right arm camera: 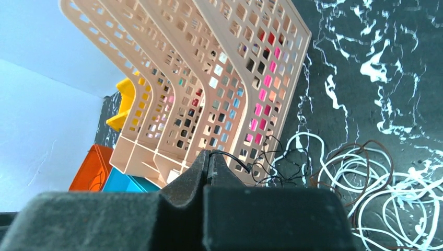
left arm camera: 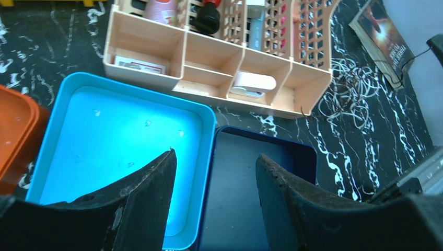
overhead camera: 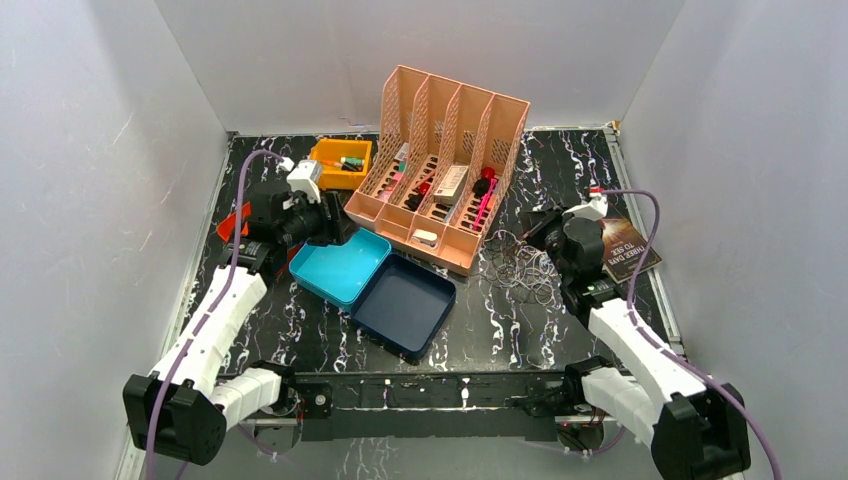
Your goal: Untangle the cables
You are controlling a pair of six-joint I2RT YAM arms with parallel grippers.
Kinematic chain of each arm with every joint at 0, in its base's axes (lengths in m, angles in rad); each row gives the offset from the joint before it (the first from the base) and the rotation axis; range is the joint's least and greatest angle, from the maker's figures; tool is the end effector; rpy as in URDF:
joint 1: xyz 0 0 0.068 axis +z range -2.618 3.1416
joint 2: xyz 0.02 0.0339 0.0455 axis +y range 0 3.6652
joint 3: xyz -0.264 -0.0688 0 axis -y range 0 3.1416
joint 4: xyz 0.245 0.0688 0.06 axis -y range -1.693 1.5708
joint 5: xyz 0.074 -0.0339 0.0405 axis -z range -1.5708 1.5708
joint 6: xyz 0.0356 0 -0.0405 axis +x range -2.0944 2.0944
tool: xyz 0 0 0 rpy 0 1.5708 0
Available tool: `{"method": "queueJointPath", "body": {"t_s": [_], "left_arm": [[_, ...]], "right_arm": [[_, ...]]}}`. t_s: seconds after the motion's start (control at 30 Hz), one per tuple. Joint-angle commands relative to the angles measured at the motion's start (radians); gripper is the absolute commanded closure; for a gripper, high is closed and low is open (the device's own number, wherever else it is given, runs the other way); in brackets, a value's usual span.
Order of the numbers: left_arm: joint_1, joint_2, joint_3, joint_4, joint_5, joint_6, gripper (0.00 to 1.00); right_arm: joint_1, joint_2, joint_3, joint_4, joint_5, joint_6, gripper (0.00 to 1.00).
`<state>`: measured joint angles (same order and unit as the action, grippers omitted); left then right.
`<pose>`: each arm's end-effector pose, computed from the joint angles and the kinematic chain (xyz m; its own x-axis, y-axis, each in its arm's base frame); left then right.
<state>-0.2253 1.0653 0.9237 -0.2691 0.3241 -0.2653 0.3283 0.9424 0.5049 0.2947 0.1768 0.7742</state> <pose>0.2333 -0.0651 0.3263 -0.5057 -0.1391 -0.8514 0.3770 0.8521 -0.3631 0.2104 0.0650 0.2621 -0.2030 0.6579 -0.7252 -0.0149 0.7385 0.6741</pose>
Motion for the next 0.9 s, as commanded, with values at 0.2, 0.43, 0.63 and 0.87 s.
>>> {"method": "queueJointPath", "body": {"t_s": [0.2, 0.43, 0.63, 0.87], "left_arm": [[-0.196, 0.043, 0.061, 0.131, -0.001, -0.035, 0.42], [-0.388, 0.183, 0.170, 0.278, -0.058, -0.030, 0.35], [-0.515, 0.257, 0.182, 0.518, -0.035, -0.038, 0.31], [-0.620, 0.370, 0.230, 0.712, 0.007, -0.077, 0.28]], "right_arm": [[-0.003, -0.166, 0.188, -0.210, -0.047, -0.144, 1.00], [-0.003, -0.198, 0.300, -0.358, -0.100, -0.159, 1.00], [-0.004, -0.237, 0.341, -0.433, -0.135, -0.151, 1.00], [-0.003, -0.261, 0.373, -0.523, -0.117, -0.125, 1.00]]}}
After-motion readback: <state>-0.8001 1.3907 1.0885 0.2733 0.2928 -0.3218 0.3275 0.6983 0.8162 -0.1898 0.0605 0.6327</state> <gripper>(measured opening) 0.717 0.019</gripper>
